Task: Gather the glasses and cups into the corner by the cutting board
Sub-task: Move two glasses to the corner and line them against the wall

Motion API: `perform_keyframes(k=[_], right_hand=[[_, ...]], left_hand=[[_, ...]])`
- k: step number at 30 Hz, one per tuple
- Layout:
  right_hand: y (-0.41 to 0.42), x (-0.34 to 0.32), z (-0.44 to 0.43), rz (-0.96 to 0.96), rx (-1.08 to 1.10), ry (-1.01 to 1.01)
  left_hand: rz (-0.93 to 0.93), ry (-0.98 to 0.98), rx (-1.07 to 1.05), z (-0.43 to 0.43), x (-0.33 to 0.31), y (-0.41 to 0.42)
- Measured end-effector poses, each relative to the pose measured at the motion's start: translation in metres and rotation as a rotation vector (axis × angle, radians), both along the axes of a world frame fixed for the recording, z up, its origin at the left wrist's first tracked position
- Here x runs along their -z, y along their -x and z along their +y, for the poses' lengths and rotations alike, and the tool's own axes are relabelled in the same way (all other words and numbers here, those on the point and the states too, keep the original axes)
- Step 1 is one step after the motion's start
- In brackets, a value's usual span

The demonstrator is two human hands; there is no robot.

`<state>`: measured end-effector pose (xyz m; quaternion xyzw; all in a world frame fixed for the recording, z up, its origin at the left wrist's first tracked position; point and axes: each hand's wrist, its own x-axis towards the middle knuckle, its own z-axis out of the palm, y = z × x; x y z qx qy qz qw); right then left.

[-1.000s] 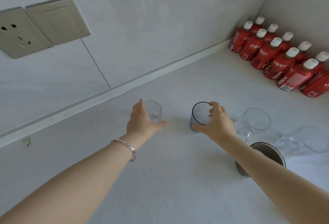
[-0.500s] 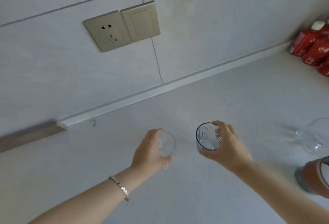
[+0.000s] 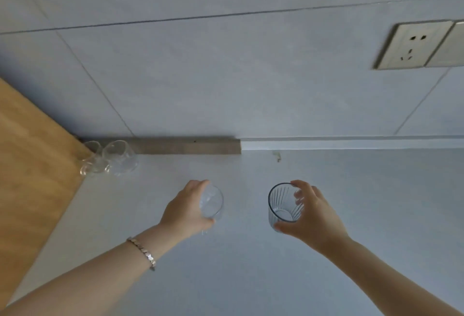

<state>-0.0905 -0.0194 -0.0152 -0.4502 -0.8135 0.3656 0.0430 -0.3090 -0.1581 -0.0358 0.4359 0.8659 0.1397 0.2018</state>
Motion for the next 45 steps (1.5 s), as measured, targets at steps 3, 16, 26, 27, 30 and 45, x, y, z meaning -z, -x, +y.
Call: perform_keyframes(k=[3, 16, 26, 27, 30, 45], right_hand=[[0.065, 0.001, -0.032, 0.003, 0.012, 0.014], [0.219, 0.009, -0.096, -0.048, -0.031, 0.013], [0.268, 0.024, -0.084, -0.083, -0.041, -0.032], [0.274, 0.026, -0.083, -0.081, -0.044, -0.029], [0.295, 0.03, -0.078, -0.077, -0.061, -0.025], [0.382, 0.055, -0.063, 0.001, -0.003, 0.022]], left_hand=[[0.067, 0.046, 0.019, -0.027, -0.004, 0.069], [0.135, 0.029, 0.088, -0.029, 0.009, 0.248], [0.231, -0.067, 0.126, -0.023, 0.031, 0.297], [0.22, -0.086, 0.113, -0.025, 0.034, 0.299], [0.164, -0.118, 0.101, -0.029, 0.042, 0.301], [0.282, -0.152, 0.148, -0.048, 0.047, 0.315]])
